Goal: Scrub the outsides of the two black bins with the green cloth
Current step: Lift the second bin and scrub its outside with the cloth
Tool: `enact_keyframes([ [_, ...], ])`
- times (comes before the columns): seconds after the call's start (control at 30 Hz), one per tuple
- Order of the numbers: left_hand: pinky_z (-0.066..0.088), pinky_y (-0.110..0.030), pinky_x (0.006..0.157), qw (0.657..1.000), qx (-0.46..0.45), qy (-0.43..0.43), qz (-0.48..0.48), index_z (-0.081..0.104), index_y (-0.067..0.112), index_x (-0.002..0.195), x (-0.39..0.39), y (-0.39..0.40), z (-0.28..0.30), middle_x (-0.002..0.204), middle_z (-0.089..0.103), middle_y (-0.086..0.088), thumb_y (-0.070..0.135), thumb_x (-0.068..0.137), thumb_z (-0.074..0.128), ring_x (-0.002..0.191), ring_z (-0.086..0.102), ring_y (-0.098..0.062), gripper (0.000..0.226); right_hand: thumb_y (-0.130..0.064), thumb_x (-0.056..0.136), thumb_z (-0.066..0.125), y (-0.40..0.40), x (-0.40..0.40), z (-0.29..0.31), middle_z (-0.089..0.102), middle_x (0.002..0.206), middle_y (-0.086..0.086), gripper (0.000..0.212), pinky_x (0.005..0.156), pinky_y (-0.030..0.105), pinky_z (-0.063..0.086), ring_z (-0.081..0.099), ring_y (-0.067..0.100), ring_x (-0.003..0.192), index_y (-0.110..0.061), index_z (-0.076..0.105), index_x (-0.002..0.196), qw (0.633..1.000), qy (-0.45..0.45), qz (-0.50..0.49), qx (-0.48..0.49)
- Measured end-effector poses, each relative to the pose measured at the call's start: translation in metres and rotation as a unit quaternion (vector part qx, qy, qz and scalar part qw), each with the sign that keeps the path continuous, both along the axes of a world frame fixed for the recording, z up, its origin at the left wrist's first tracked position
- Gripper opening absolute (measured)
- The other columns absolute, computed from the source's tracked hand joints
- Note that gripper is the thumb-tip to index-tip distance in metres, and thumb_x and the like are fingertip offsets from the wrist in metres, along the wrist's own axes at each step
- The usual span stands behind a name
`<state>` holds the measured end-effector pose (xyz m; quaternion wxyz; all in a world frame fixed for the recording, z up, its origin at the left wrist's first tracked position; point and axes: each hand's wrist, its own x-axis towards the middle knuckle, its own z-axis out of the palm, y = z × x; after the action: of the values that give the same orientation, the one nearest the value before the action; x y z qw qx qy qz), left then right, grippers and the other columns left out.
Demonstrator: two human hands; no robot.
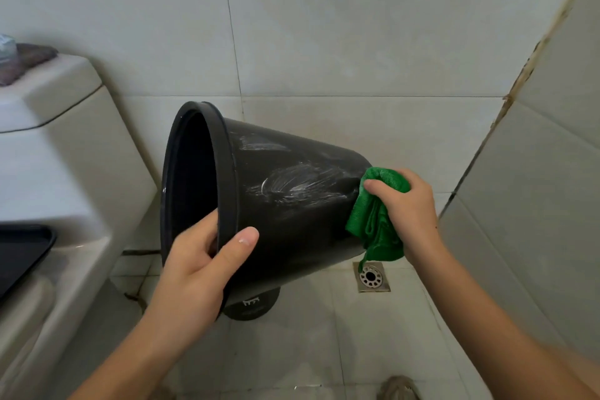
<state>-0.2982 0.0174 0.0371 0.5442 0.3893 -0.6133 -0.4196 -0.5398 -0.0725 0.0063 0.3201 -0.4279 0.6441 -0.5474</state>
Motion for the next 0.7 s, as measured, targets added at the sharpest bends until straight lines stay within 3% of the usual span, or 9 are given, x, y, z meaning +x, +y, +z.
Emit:
enact_keyframes([
  [0.13, 0.053, -0.016, 0.08, 1.0, -0.018, -0.015, 0.012, 0.074, 0.044, 0.101, 0.006, -0.009, 0.004, 0.102, 0.076, 0.013, 0.021, 0.085, 0.059, 0.098, 0.07, -0.005, 0.032, -0.021, 0.078, 0.077, -0.001, 0.0, -0.002, 0.068, 0.081, 0.0, 0.013, 0.072, 0.038, 0.057, 0.068, 0.023, 0.082, -0.023, 0.065, 0.083, 0.997, -0.069, -0.021, -0.016],
  [0.23, 0.048, -0.013, 0.088, 0.999, -0.038, -0.031, 0.016, 0.064, 0.031, 0.121, 0.007, -0.017, 0.002, 0.116, 0.072, 0.014, 0.013, 0.089, 0.051, 0.112, 0.065, -0.005, 0.04, -0.025, 0.074, 0.078, -0.001, 0.002, -0.005, 0.069, 0.082, 0.001, 0.015, 0.078, 0.046, 0.059, 0.068, 0.024, 0.082, -0.024, 0.066, 0.083, 0.997, -0.072, -0.038, -0.014],
  [0.3, 0.049, -0.014, 0.087, 0.999, -0.034, -0.031, 0.007, 0.063, 0.024, 0.123, 0.009, -0.02, 0.003, 0.116, 0.072, 0.011, 0.01, 0.087, 0.051, 0.111, 0.066, -0.007, 0.04, -0.025, 0.073, 0.078, 0.001, 0.002, -0.005, 0.07, 0.083, 0.002, 0.015, 0.079, 0.049, 0.059, 0.069, 0.025, 0.082, -0.023, 0.067, 0.083, 0.996, -0.08, -0.045, -0.012],
  [0.37, 0.053, -0.018, 0.083, 1.0, -0.009, -0.004, -0.014, 0.067, 0.021, 0.117, 0.016, -0.022, 0.01, 0.111, 0.074, 0.003, 0.006, 0.08, 0.056, 0.105, 0.069, -0.012, 0.041, -0.022, 0.076, 0.077, 0.004, 0.003, -0.005, 0.069, 0.082, 0.003, 0.013, 0.079, 0.049, 0.059, 0.069, 0.026, 0.082, -0.023, 0.066, 0.082, 0.995, -0.094, -0.046, -0.009],
  [0.43, 0.058, -0.025, 0.074, 0.995, 0.073, 0.05, -0.051, 0.068, 0.017, 0.108, 0.027, -0.026, 0.021, 0.104, 0.075, -0.004, -0.003, 0.066, 0.059, 0.096, 0.072, -0.019, 0.048, -0.019, 0.078, 0.076, 0.008, 0.005, -0.008, 0.068, 0.082, 0.005, 0.011, 0.077, 0.047, 0.059, 0.069, 0.028, 0.082, -0.022, 0.066, 0.082, 0.992, -0.116, -0.05, -0.012],
  [0.53, 0.054, -0.032, 0.061, 0.991, 0.131, -0.006, -0.005, 0.07, 0.018, 0.091, 0.033, -0.032, 0.028, 0.089, 0.075, -0.007, -0.011, 0.046, 0.051, 0.084, 0.07, -0.025, 0.057, -0.02, 0.078, 0.076, 0.014, 0.016, -0.018, 0.067, 0.079, 0.004, 0.011, 0.071, 0.042, 0.058, 0.067, 0.026, 0.079, -0.022, 0.066, 0.08, 0.991, -0.114, -0.066, -0.038],
  [0.6, 0.053, -0.035, 0.064, 0.984, 0.145, -0.033, 0.095, 0.07, 0.018, 0.081, 0.028, -0.035, 0.024, 0.075, 0.072, -0.004, -0.01, 0.055, 0.051, 0.078, 0.067, -0.029, 0.043, -0.02, 0.078, 0.077, 0.016, 0.024, -0.024, 0.066, 0.079, 0.002, 0.012, 0.067, 0.036, 0.054, 0.065, 0.022, 0.076, -0.022, 0.065, 0.082, 0.991, -0.103, -0.07, -0.055],
  [0.7, 0.055, -0.048, 0.089, 0.97, 0.183, 0.016, 0.158, 0.074, 0.024, 0.093, 0.02, -0.039, 0.02, 0.09, 0.078, 0.002, 0.017, 0.093, 0.057, 0.092, 0.073, -0.026, 0.018, -0.02, 0.078, 0.077, 0.016, 0.026, -0.028, 0.066, 0.082, 0.003, 0.013, 0.066, 0.033, 0.05, 0.064, 0.022, 0.075, -0.021, 0.066, 0.085, 0.99, -0.104, -0.076, -0.058],
])
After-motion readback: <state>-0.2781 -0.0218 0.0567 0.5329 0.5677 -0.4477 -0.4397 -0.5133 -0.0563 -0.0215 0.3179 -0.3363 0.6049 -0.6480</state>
